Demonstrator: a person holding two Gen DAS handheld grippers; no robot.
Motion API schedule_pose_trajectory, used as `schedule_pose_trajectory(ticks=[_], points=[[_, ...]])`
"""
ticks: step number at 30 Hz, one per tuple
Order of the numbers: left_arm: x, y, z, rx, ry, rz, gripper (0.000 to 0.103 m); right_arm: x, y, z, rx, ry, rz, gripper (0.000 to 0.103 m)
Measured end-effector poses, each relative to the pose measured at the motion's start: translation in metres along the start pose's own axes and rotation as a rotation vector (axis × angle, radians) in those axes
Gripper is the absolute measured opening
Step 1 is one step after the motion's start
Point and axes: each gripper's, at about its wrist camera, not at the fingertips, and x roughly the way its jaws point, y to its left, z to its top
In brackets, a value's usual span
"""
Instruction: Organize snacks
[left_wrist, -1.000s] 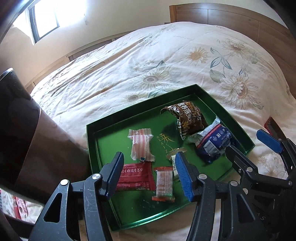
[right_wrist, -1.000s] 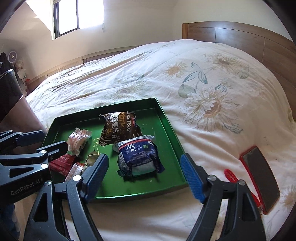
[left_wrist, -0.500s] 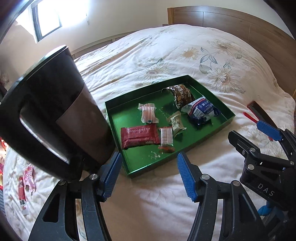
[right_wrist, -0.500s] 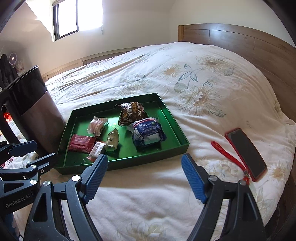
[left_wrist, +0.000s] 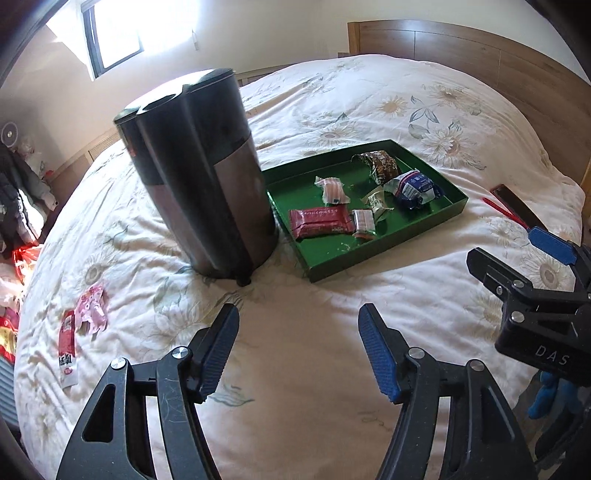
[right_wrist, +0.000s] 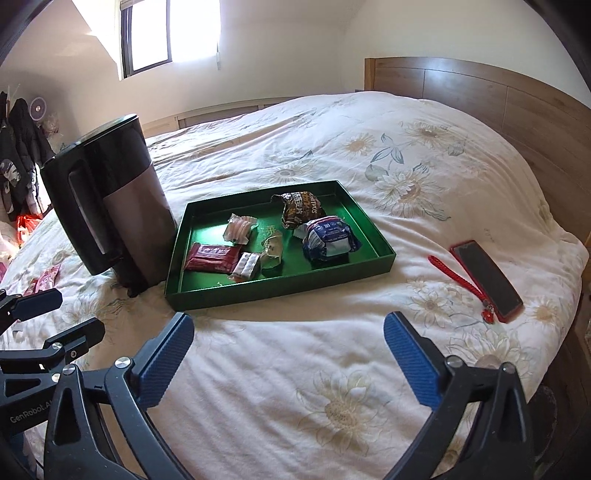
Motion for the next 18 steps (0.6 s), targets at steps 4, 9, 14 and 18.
schedule_pose_trajectory(ticks=[4, 9, 14, 18], points=[[-0.011, 0.019, -0.020, -0.011, 0.005, 0.020, 0.064, -0.010, 0.008, -0.014, 0.012, 0.005, 0.013, 0.103], [-0.026, 0.044, -0.038, -0.039, 0.006, 0.045, 0.065, -0.020, 0.023, -0.026, 0.006, 0.006, 0.007, 0.103], [-0.039, 0.065, -0.048, -0.067, -0.007, 0.068, 0.065, -0.026, 0.042, -0.032, -0.015, 0.005, 0.027, 0.103], [-0.044, 0.076, -0.057, -0.074, -0.004, 0.088, 0.068, -0.030, 0.059, -0.036, -0.034, 0.005, 0.047, 0.103]])
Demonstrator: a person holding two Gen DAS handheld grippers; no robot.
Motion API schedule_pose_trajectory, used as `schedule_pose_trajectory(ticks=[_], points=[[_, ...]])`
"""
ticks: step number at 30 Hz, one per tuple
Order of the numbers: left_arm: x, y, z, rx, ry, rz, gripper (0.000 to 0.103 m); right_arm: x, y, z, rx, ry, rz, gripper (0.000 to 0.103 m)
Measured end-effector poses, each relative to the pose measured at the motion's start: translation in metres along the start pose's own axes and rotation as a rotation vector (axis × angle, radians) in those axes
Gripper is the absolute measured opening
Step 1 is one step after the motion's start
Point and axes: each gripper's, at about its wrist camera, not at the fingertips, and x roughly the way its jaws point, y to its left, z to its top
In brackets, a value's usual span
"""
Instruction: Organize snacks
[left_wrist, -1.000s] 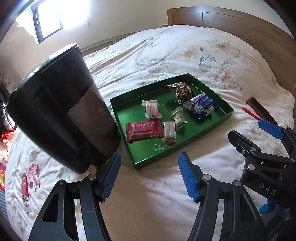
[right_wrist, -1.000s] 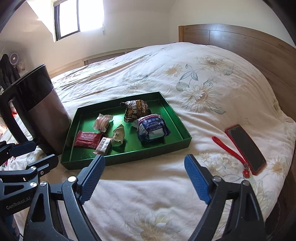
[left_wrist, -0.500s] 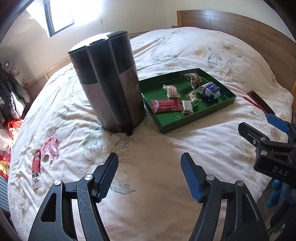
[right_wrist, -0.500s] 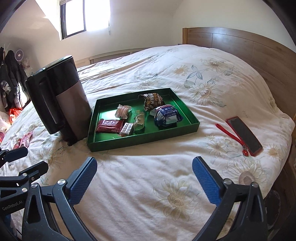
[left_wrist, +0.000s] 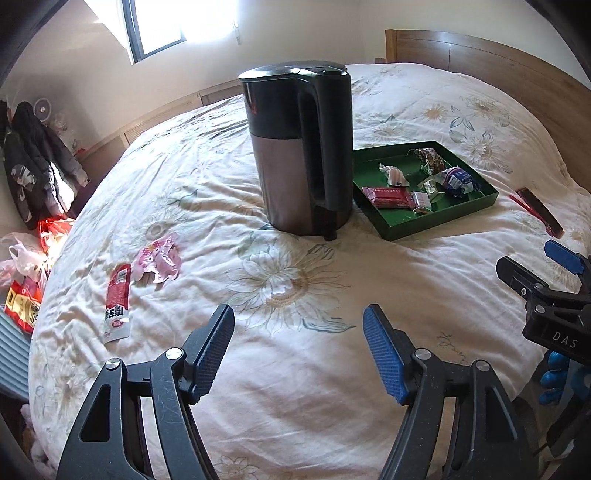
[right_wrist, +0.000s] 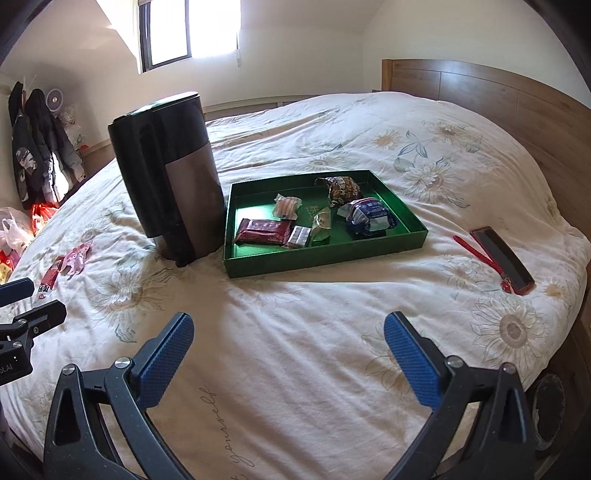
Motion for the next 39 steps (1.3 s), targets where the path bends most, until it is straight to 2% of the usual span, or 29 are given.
schedule_pose_trajectory(ticks=[11, 19, 39], points=[[-0.001, 0.030, -0.023, -0.013, 0.024, 0.053, 0.071, -0.004, 0.047, -0.006, -0.105, 0.034, 0.057, 0.103], [-0.004, 0.059, -0.037, -0.070, 0.023, 0.083, 0.071, -0.014, 0.082, -0.006, -0.174, 0.041, 0.094, 0.103], [0.017, 0.139, -0.084, -0.202, 0.069, 0.122, 0.071, -0.016, 0.159, -0.016, -0.331, 0.089, 0.137, 0.103]])
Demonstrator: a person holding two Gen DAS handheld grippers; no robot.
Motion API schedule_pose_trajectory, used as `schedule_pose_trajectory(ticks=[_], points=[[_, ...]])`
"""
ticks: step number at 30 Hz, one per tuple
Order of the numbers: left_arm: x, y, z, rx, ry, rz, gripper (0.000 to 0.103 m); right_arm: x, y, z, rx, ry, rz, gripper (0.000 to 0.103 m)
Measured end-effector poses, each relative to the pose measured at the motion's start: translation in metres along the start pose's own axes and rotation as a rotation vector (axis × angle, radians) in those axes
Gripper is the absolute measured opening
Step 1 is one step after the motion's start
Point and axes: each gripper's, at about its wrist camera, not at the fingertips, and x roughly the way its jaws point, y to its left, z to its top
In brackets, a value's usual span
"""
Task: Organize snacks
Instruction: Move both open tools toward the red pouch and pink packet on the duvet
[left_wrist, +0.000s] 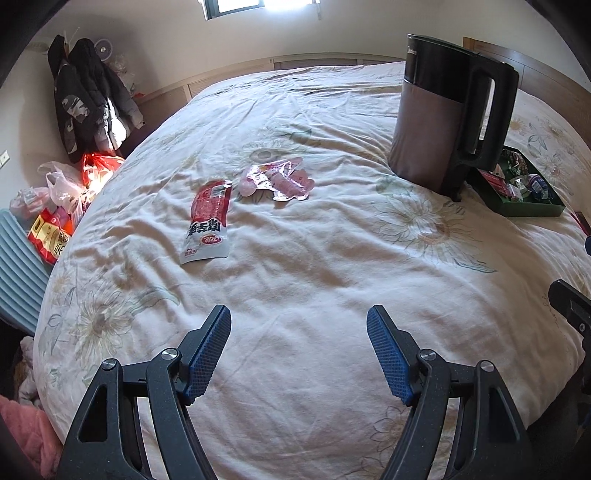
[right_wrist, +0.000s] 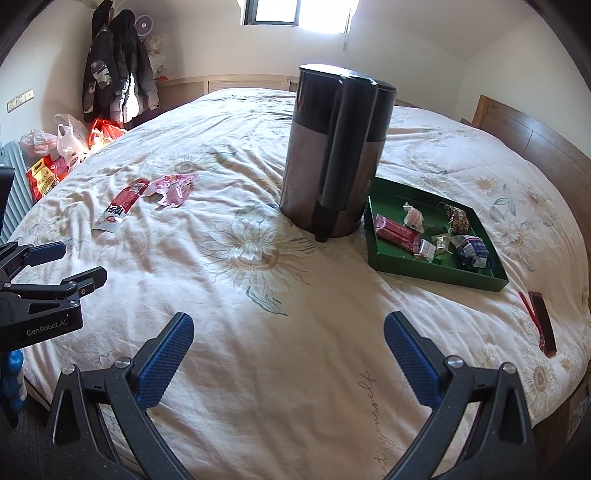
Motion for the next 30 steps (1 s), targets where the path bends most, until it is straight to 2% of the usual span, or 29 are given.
schedule_pose_trajectory(ticks=[17, 30], points=[[0.039, 0.065, 0.006, -0.089, 0.043, 0.057, 0.071, 0.047, 0.046, 0.019, -0.086, 0.068, 0.068, 0.103], [0.094, 0.120, 0.057, -0.139, 0.063, 0.092, 0.071, 0.116, 0.107, 0.096, -0.183, 0.046, 0.155, 0.103]])
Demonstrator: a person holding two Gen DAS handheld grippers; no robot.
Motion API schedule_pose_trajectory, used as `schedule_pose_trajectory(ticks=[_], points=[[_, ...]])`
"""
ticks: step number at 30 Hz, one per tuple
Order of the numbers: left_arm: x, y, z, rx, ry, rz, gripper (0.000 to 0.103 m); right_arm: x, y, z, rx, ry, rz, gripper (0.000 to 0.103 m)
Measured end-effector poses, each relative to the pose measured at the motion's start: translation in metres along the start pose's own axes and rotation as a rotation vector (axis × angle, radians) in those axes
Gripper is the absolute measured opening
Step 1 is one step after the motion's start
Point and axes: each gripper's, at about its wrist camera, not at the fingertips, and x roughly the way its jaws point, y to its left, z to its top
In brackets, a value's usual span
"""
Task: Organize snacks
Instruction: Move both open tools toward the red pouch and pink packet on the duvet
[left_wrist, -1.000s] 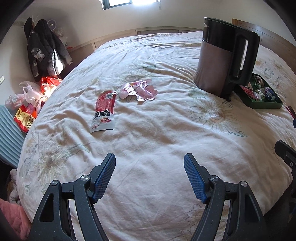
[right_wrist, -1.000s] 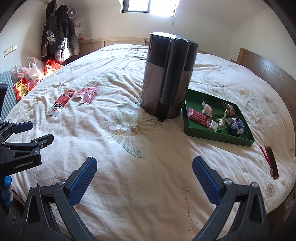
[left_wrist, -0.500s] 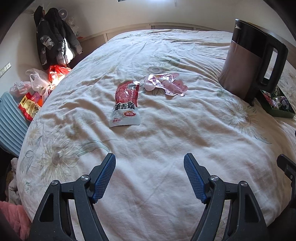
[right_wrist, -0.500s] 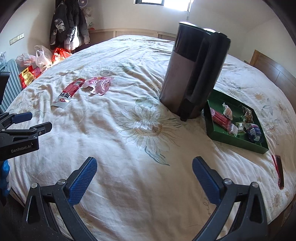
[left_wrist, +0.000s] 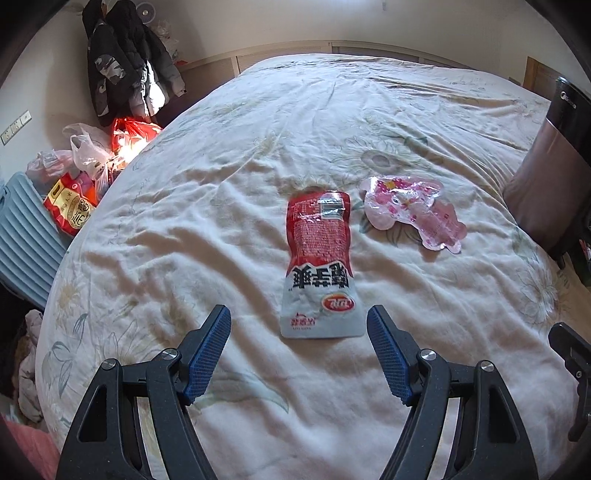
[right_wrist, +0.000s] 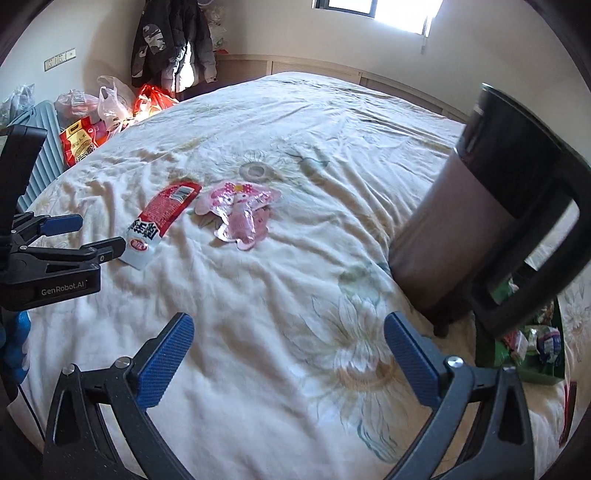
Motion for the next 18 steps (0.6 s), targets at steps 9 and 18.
schedule_pose_trajectory(ticks=[9, 18], points=[[0.037, -0.003, 0.017, 0.009, 0.037, -0.019, 0.071, 0.054, 0.021, 0.043, -0.078, 0.011, 0.038, 0.103], [0.067, -0.001, 0.020, -0.009, 0.060, -0.042, 0.075, 0.108, 0.026, 0.070, -0.125, 0.054, 0.040, 0.103]])
